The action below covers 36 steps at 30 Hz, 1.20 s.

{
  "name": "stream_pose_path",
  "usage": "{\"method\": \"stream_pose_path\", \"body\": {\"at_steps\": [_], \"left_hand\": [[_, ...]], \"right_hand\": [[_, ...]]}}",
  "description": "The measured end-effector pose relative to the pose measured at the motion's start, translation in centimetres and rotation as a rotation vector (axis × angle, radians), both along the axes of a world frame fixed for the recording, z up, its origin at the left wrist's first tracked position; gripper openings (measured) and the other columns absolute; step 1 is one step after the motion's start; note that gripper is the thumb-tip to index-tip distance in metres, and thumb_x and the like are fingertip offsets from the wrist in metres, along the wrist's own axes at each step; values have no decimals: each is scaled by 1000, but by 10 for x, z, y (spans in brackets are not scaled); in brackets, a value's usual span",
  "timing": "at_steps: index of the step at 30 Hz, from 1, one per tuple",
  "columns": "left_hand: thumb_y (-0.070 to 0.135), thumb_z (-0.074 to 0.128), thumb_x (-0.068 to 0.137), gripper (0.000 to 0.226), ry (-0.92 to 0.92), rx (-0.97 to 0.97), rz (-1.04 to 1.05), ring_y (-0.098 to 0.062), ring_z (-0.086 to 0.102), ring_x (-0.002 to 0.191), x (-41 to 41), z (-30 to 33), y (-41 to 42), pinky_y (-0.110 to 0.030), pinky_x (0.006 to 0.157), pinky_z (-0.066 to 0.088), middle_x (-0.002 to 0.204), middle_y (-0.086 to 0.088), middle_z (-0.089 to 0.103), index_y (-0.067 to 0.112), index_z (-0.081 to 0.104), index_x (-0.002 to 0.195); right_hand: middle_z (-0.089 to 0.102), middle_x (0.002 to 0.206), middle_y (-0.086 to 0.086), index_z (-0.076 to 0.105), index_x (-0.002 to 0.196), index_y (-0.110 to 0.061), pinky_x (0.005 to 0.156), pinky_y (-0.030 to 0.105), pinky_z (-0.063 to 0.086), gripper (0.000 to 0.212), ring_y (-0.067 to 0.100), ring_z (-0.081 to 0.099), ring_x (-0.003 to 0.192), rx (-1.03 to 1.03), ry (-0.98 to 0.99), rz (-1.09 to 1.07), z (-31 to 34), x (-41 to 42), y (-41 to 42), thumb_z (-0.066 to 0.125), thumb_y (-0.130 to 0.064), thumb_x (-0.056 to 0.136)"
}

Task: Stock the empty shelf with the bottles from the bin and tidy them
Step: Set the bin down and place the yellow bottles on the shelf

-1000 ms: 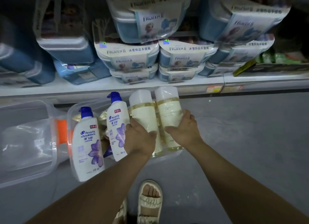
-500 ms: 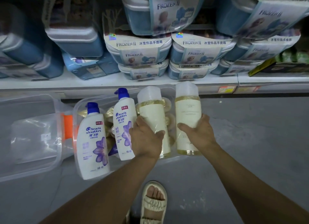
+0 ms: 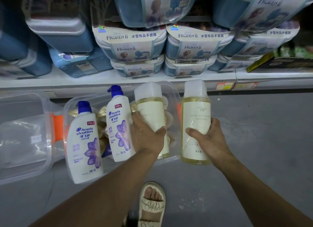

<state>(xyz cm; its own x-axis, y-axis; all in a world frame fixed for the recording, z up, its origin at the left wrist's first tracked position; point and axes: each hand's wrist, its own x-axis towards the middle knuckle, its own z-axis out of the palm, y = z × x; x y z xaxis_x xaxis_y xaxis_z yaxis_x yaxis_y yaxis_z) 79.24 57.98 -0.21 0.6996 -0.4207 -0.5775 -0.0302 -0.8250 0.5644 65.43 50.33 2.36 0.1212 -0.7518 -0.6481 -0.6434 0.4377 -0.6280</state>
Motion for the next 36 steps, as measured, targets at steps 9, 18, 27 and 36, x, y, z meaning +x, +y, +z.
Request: {"method": "stream_pose_path", "body": {"at_steps": [9,18,27,36], "left_hand": [[50,84,56,95,50,132,-91,-26,48,112,-3,-5,-14,-38,91,45,121,-8,44,14,29,124],[32,87,59,90,49,15,-43,-26,54,104,2,2,-9,-37,86,47,111,-5,49,14,30,126],[32,90,52,91,-166,-101,-98,-25,51,107,33,87,18,-36,82,45,117,-8,51,11,38,124],[22,91,49,80,-216,-237,-8,-19,49,94,86,220,66,-30,71,40,104,-1,51,14,43,112]], "right_hand": [[52,103,-6,33,126,-19,59,22,44,64,6,55,82,-13,-23,-29,-6,0,2,75,-25,78],[56,100,-8,34,121,-20,63,27,49,60,9,60,86,4,-28,-64,6,-6,3,76,-24,78],[58,102,-7,36,116,-21,63,25,49,57,9,61,87,40,-104,-36,88,9,15,77,-19,77],[57,98,-12,37,115,-22,61,18,46,64,1,58,85,-14,-154,95,224,58,42,81,-9,70]]}}
